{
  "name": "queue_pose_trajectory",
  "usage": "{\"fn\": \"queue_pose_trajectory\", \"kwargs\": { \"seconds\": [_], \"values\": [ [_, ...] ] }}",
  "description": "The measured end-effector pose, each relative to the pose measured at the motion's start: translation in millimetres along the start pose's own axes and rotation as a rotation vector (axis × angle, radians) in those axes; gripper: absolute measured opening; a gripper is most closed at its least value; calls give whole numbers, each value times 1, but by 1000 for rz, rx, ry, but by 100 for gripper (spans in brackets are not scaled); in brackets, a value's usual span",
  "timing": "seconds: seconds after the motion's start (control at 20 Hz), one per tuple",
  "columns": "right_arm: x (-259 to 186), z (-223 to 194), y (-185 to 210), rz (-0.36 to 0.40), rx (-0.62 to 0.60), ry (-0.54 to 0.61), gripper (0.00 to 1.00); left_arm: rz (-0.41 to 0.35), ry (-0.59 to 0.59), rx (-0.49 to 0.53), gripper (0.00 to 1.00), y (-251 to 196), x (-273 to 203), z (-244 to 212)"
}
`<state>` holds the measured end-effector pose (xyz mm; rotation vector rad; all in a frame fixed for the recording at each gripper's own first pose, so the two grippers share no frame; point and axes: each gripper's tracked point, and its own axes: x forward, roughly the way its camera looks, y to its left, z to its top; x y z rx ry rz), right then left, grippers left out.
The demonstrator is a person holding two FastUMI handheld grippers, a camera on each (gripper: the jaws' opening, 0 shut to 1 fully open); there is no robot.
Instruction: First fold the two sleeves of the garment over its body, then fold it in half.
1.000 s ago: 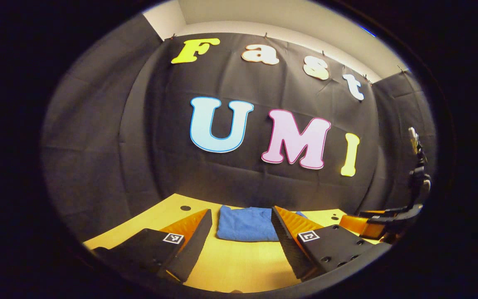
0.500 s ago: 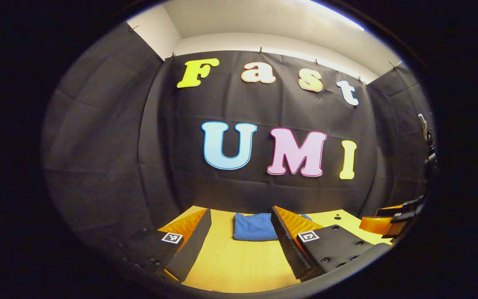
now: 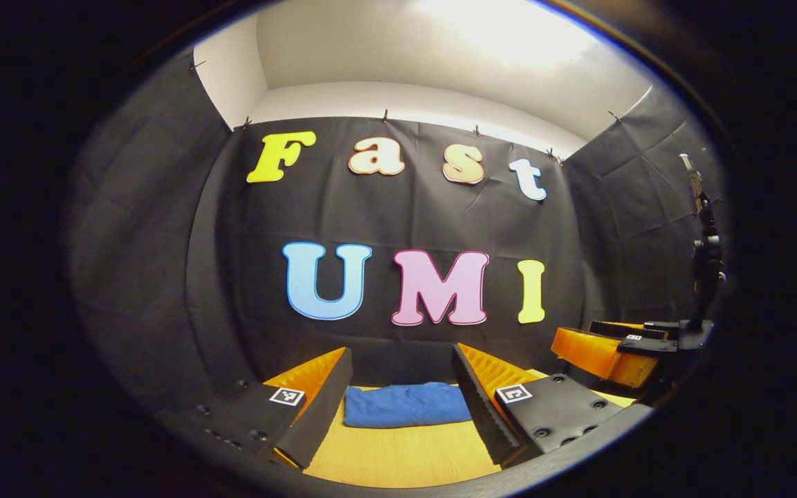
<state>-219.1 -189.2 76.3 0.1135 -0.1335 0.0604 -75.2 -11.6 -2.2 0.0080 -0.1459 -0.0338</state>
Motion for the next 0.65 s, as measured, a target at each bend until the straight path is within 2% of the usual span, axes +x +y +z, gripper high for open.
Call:
{"fn": "queue_pose_trajectory", "kwargs": {
  "seconds": [0.1, 0.15, 0.2, 0.35, 0.4, 0.45, 0.6, 0.65],
  "values": [
    [-4, -2, 4, 25, -62, -8, 94, -19, 7, -1, 84, -9, -5, -2],
    [-2, -2, 5, 33, -79, -12, 92, -16, 11, -6, 83, -9, -5, -2],
    [-3, -2, 6, 42, -86, -10, 95, -7, 9, -15, 83, -8, -6, -1],
    [-2, 1, 9, 67, -113, -16, 95, 15, 2, -53, 83, -8, -3, 0],
    [-2, 4, 6, 69, -128, -23, 90, 21, 9, -58, 83, -8, -3, -1],
    [-1, 5, 7, 75, -137, -30, 95, 22, 7, -58, 84, -8, -3, -1],
    [-2, 2, 4, 74, -115, -30, 95, 54, 10, -46, 83, -5, -3, -1],
    [-3, -1, 3, 72, -100, -18, 90, 62, 19, -54, 82, -5, -2, -4]
  ]
}}
